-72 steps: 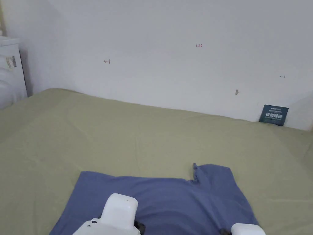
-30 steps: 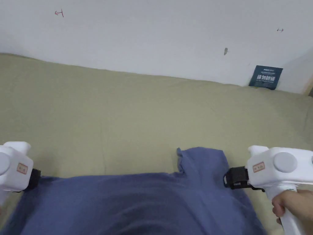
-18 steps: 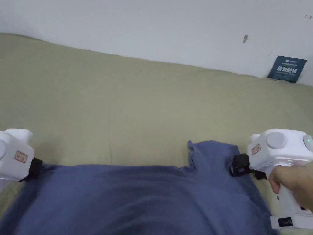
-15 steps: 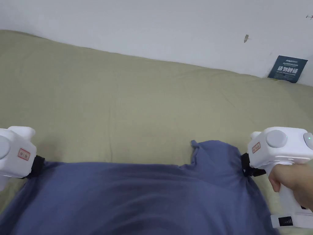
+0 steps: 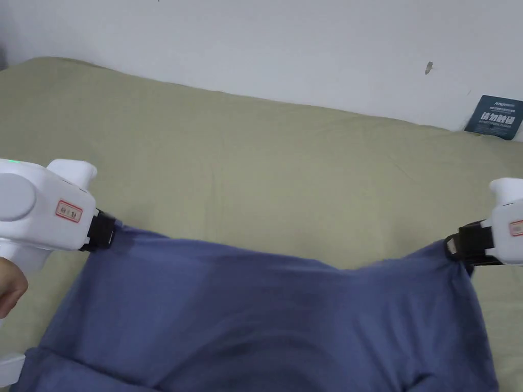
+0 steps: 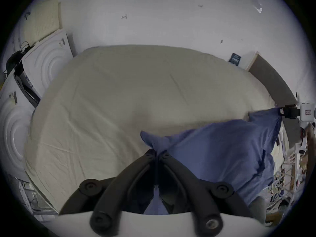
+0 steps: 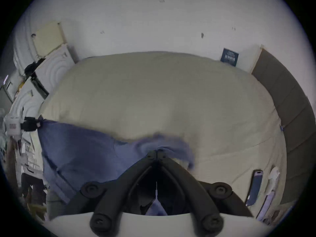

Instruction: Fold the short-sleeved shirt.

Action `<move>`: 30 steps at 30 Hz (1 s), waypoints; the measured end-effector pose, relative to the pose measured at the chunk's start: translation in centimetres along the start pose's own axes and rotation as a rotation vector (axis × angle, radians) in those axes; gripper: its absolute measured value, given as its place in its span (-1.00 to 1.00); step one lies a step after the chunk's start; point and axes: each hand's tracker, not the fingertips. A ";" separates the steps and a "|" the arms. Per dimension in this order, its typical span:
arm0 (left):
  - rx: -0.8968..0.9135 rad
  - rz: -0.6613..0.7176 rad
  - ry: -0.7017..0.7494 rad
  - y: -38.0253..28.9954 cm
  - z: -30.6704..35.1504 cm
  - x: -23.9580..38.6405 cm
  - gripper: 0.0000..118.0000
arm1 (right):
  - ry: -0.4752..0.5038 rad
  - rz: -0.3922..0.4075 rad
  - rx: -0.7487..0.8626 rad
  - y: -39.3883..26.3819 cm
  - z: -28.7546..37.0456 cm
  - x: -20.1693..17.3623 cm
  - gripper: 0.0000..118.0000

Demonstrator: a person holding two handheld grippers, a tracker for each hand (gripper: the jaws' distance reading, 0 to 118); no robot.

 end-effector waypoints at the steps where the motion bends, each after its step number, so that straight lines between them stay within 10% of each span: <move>1: 0.006 -0.012 0.001 -0.5 1.0 0.1 -0.98 | 0.003 0.021 0.001 -0.3 1.4 0.1 -1.00; 12: -0.010 -0.078 -0.019 -9.4 8.6 -2.0 -0.98 | -0.025 -0.005 0.047 -10.4 13.2 1.4 -1.00; 30: -0.223 -0.011 -0.049 -23.4 4.6 -3.6 -0.96 | -0.123 -0.113 -0.197 -26.0 8.2 1.3 -0.99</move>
